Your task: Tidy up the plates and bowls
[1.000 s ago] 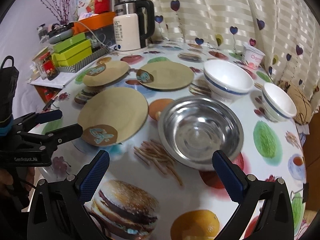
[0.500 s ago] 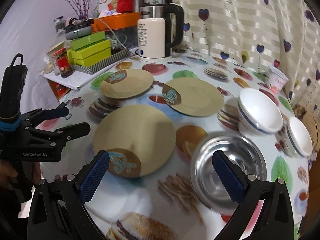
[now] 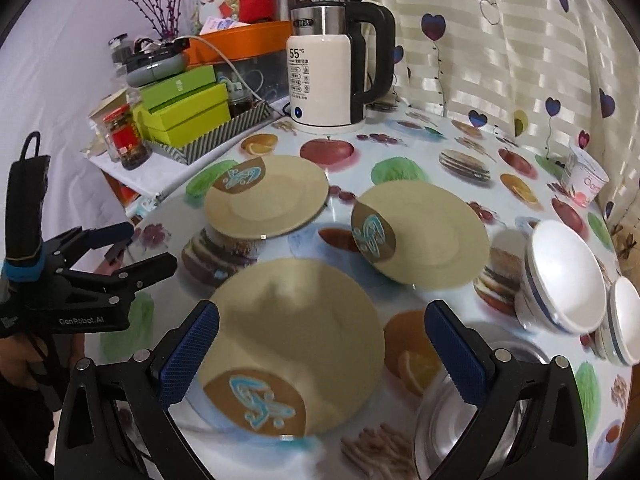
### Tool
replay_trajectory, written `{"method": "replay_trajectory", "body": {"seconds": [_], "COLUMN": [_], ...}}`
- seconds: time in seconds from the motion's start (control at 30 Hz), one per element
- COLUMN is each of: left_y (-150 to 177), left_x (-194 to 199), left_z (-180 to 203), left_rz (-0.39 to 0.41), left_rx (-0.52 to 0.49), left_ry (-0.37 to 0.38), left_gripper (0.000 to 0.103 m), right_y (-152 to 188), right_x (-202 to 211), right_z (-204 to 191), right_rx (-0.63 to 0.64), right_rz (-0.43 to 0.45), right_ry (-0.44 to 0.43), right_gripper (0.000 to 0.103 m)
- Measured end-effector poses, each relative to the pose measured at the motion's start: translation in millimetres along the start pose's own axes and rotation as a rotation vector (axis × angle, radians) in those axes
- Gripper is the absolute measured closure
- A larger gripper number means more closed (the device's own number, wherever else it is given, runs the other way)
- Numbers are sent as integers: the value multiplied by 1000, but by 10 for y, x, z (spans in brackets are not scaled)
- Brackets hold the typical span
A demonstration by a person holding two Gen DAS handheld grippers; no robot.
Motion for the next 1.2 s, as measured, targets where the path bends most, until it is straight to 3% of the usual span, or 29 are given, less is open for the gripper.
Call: {"method": "replay_trajectory", "body": {"seconds": [0.3, 0.53, 0.6, 0.67, 0.9, 1.2], "left_y": [-248, -421, -468, -491, -524, -565], "left_x": [-227, -498, -583, -647, -811, -873], "left_z": [-278, -430, -448, -458, -504, -535], "left_rz": [-14, -51, -64, -77, -108, -117], "left_rx": [54, 115, 121, 129, 135, 117], "left_ry": [23, 86, 101, 125, 142, 144], "left_gripper": [4, 5, 17, 22, 48, 60], "right_y": [-389, -640, -701, -754, -843, -857], "right_x": [-426, -748, -844, -939, -1268, -1559], "right_z": [-7, -29, -21, -25, 21, 39], "right_rx": [-42, -74, -87, -92, -119, -127], "right_rz": [-55, -89, -102, -114, -164, -210], "right_ry": [-32, -75, -79, -96, -117, -112], "right_gripper": [0, 15, 21, 30, 42, 50]}}
Point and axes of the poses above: each gripper's, at about its wrist camera, not at the fingertips, and x roughly against the way its jaws point, z to its right, y to its underside, the point moved 4 cm from there along -x, roughly the way its jaws point, and after that the axes turned 4 degrees about y, right-handed, at the moved point
